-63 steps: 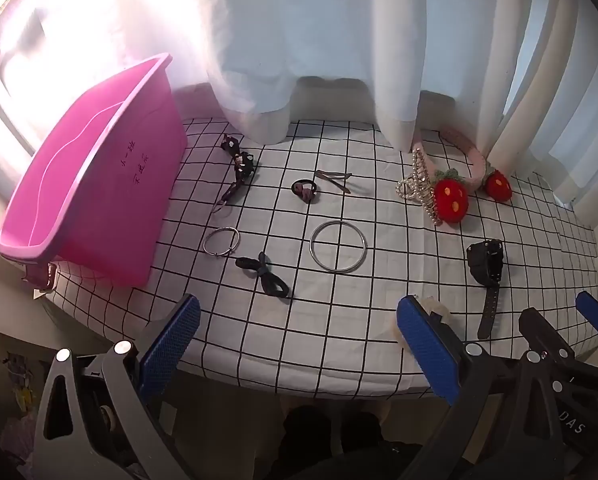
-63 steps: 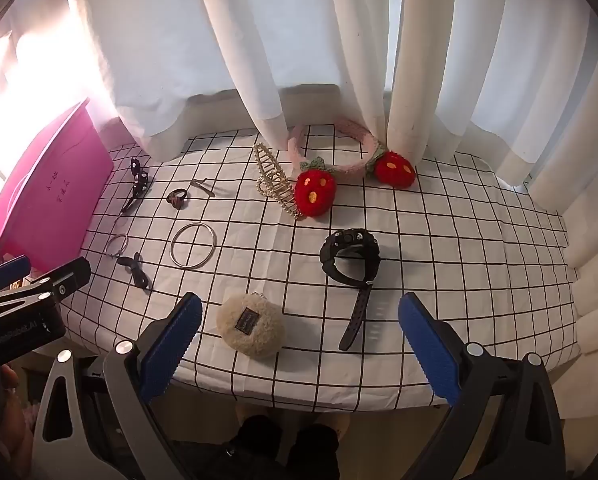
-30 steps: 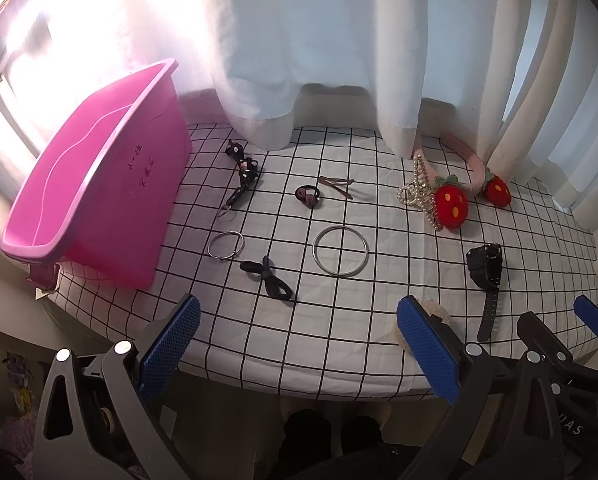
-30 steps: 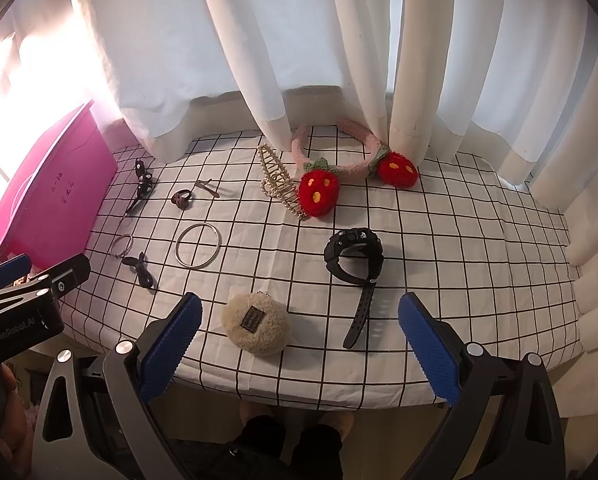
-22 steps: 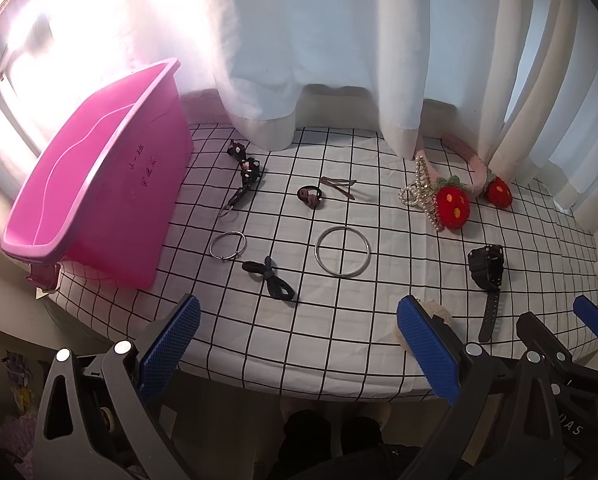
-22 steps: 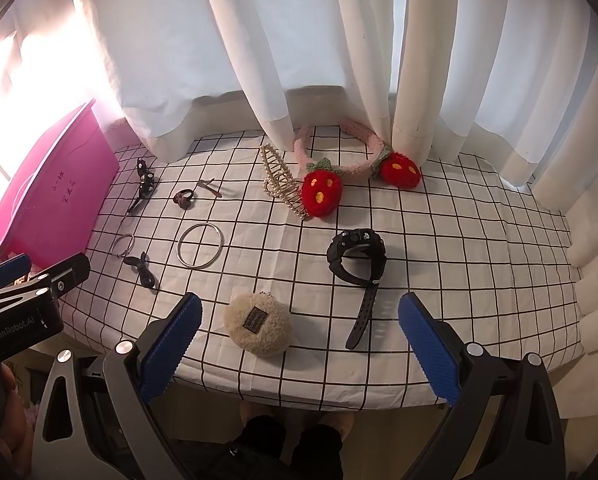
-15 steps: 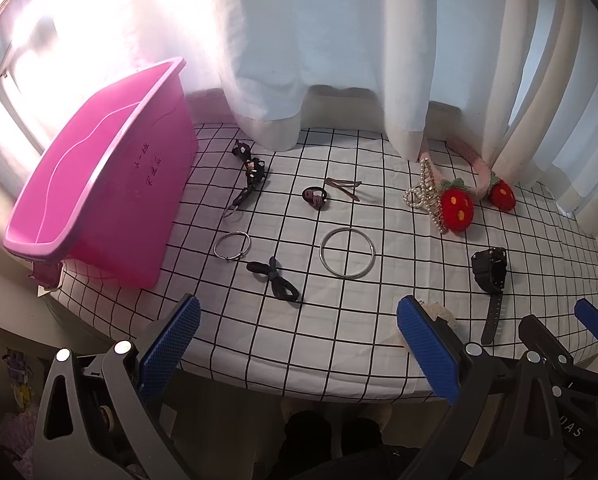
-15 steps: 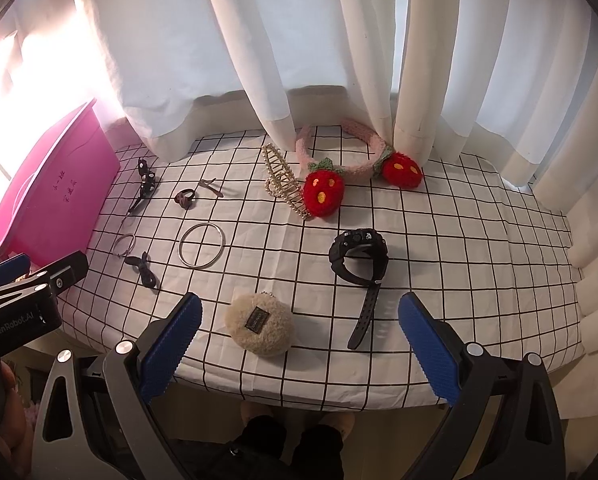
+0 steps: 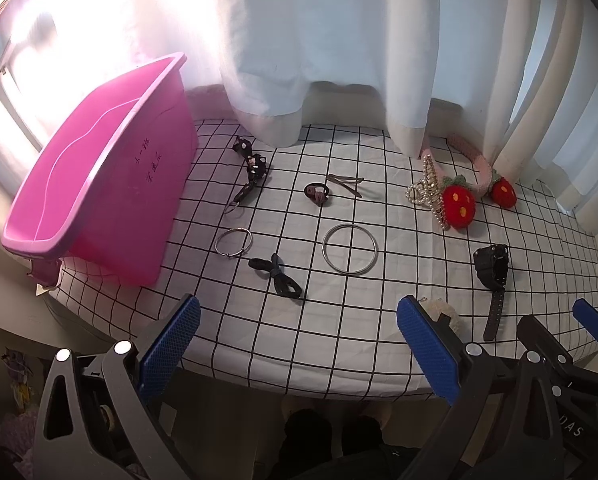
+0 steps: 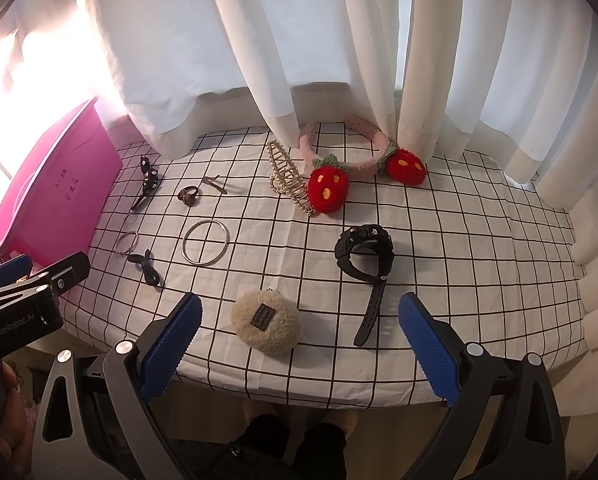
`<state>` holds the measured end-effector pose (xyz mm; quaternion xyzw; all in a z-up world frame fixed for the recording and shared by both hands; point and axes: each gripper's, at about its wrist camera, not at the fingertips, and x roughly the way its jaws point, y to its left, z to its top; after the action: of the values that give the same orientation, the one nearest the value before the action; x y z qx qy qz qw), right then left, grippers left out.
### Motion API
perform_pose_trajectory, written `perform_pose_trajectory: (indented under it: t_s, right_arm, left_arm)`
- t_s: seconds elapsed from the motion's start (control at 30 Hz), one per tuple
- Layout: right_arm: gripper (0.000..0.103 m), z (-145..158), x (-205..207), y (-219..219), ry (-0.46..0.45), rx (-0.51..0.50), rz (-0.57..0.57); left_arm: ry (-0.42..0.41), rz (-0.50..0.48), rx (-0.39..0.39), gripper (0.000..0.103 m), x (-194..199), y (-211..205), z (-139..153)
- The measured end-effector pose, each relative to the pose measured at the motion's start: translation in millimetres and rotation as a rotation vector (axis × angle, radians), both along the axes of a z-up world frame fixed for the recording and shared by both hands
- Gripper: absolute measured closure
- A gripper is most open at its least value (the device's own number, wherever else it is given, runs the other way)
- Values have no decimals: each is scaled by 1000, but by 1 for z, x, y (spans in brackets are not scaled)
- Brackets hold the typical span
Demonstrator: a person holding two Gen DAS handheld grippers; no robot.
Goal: Organize jewelry
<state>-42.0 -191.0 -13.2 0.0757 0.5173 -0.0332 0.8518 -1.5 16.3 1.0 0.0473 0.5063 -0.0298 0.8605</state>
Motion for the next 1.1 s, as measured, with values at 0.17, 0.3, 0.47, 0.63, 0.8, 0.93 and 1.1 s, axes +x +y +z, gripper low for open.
perform_pose_trajectory:
  t_s: [0.17,0.3,0.47,0.63,0.8,0.93,1.1]
  right_arm:
    - [9,-11,-5,-9,11,37,-22]
    - [9,-29,-14,-22,27,87,-48]
    - [9,-54,-22,-19,50,140,-46]
    - [9,-80,-22,-2,60,160,-17]
    - [9,-110,-16,12,93,145,-32]
    - [9,-126,-12,20,82,138,-59]
    - [9,-138,-3,29,80,70,-24]
  left_arm:
    - [23,7,10,6,1,12,-14]
    - [51,33,8,6,1,33,-33]
    - [84,43,6,6,4,59,-63]
    - [72,25,-21,6,7,78,-87]
    - [85,22,-57,6,21,92,-110]
    - [78,18,-109,6,33,95,-123]
    - [72,-21,-113,6,41,78,-135]
